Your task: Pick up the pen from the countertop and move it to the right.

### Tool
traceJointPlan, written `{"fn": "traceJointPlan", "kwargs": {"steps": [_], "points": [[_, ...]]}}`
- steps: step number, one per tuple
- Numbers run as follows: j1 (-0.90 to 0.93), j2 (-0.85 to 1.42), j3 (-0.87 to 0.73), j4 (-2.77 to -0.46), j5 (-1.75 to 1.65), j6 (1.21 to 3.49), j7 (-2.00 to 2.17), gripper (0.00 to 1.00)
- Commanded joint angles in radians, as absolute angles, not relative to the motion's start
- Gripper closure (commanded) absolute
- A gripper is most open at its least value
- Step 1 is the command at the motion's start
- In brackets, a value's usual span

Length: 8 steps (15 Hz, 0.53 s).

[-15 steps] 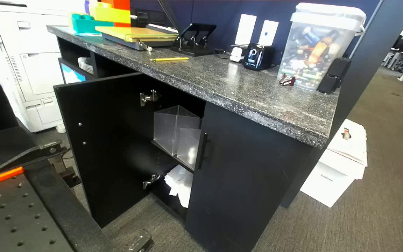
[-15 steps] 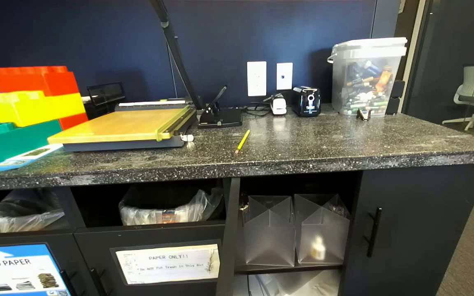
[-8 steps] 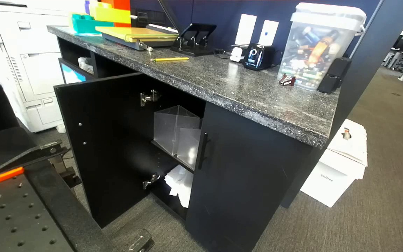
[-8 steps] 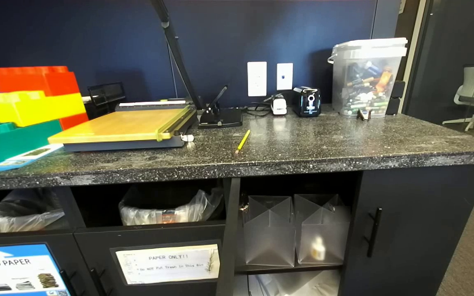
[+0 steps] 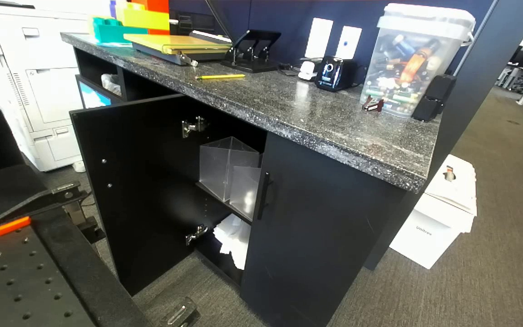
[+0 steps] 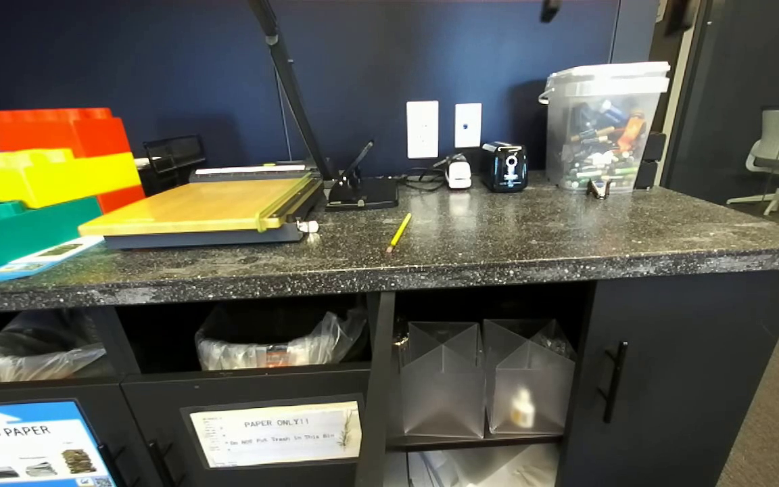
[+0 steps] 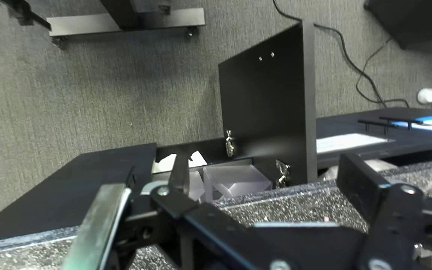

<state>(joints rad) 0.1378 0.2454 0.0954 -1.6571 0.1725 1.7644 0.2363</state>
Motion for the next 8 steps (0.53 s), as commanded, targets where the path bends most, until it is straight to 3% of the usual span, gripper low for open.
{"fn": "traceJointPlan", "kwargs": {"steps": [1,8], "points": [[0.176,0.467,0.108,-1.418,0.204,1.852,0.366,0.0],[0.279,0.832,0.087,-1.067,0.165,2.087,0.476,0.0]]}}
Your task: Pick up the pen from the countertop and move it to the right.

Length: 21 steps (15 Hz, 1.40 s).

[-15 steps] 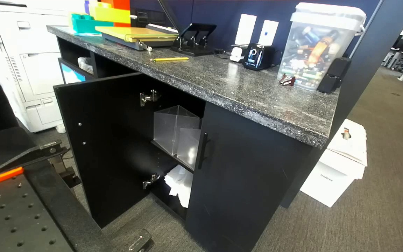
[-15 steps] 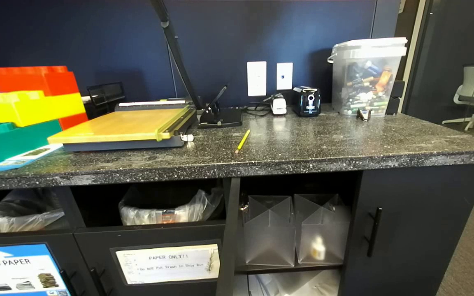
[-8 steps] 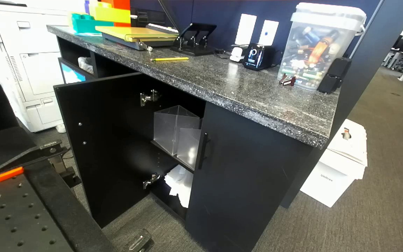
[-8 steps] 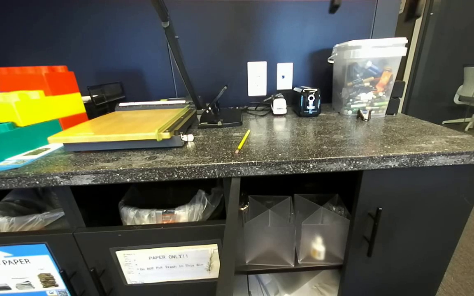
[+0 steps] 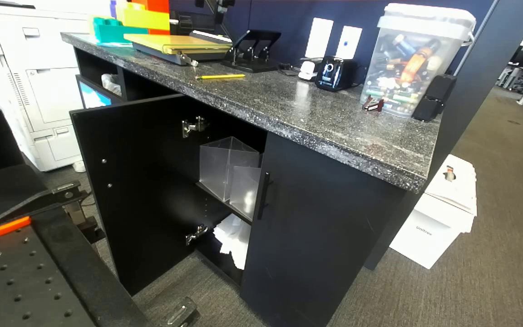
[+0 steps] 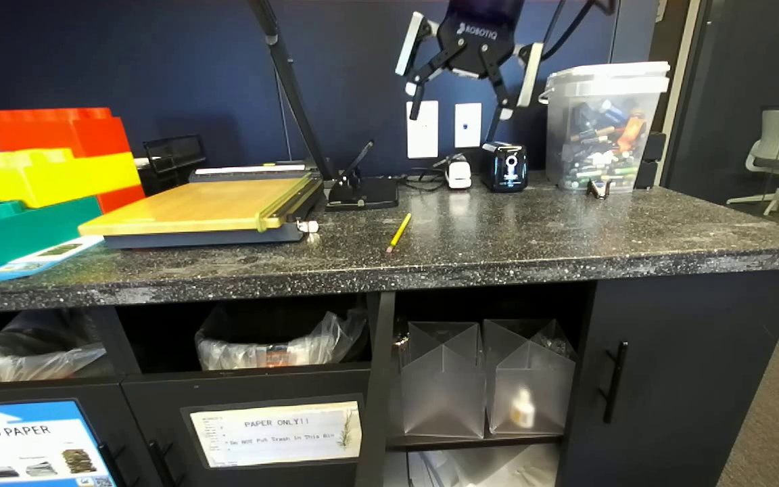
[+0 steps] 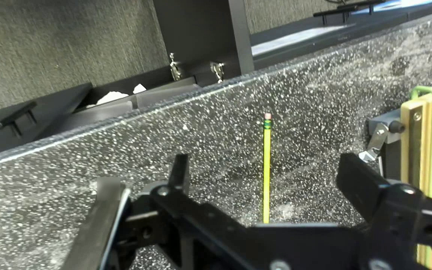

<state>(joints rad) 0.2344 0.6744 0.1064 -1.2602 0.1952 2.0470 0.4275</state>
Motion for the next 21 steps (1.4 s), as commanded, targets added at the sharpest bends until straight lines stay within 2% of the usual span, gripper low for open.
{"fn": "traceJointPlan", "kwargs": {"steps": [1,13,14,15,21], "points": [[0.295,0.879,0.08,-1.022,0.151,2.104,0.485,0.0],[0.386,1.305,0.006,-0.519,0.023,2.067,0.587,0.0],[0.388,1.318,0.0,-0.507,0.02,2.064,0.592,0.25],[0.388,1.32,-0.007,-0.515,0.016,2.073,0.594,0.26],[0.412,1.385,-0.03,-0.413,-0.015,2.01,0.616,0.7]]}}
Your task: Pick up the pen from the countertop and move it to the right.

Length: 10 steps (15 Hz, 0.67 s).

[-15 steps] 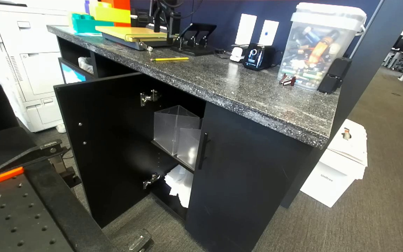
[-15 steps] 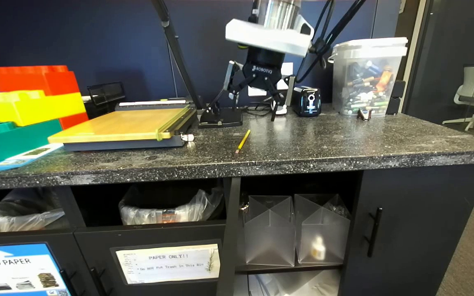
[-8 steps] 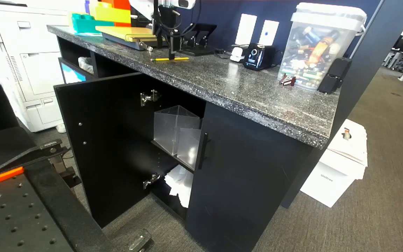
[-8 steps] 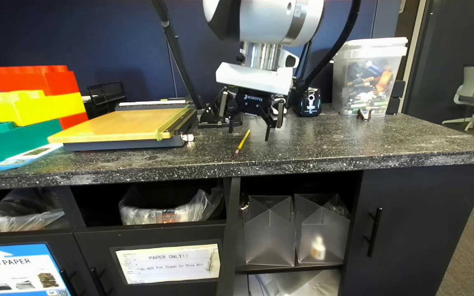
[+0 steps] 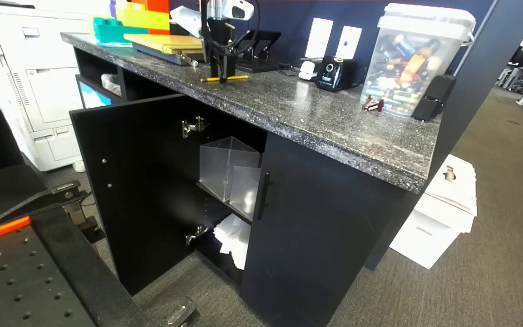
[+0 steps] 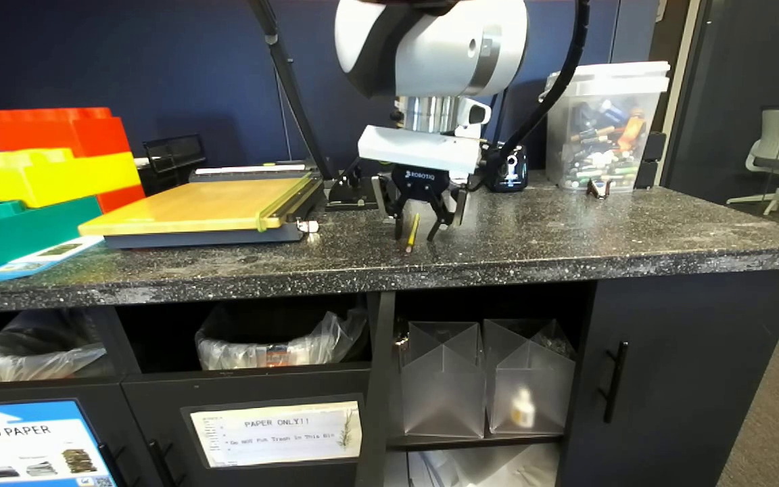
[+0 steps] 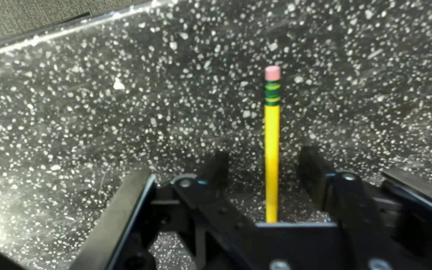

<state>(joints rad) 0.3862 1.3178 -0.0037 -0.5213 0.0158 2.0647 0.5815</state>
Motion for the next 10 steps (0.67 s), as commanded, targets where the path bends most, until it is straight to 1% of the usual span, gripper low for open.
{"fn": "traceJointPlan", "kwargs": {"steps": [1,3,4,5,10], "points": [[0.418,1.392,-0.034,-0.4,-0.022,2.003,0.619,0.79],[0.432,1.408,-0.044,-0.372,-0.038,1.991,0.625,0.94],[0.438,1.377,-0.049,-0.429,-0.047,2.014,0.627,0.99],[0.443,1.356,-0.053,-0.466,-0.053,2.031,0.628,1.0],[0.428,1.293,-0.048,-0.456,-0.055,1.979,0.594,0.98]]}}
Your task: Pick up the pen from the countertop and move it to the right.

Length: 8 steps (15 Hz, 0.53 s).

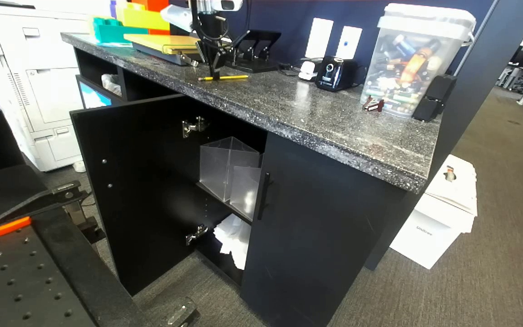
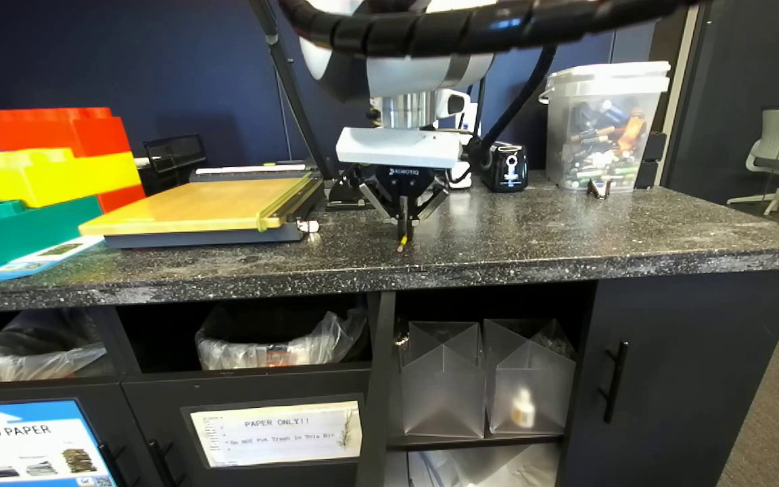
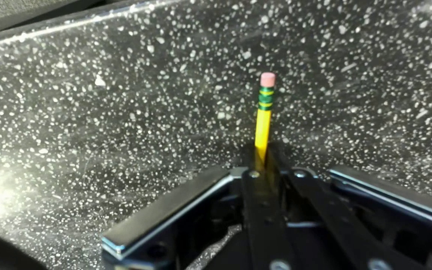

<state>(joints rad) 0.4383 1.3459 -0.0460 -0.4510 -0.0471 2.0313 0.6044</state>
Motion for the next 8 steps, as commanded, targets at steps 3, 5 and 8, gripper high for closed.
{"fn": "traceJointPlan", "kwargs": {"steps": [3,5,8], "points": [[0.371,1.233,-0.02,-0.447,-0.023,1.936,0.548,0.98],[0.313,1.195,-0.004,-0.453,0.004,1.889,0.532,0.98],[0.224,1.164,-0.013,-0.471,0.028,1.813,0.566,0.98]]}}
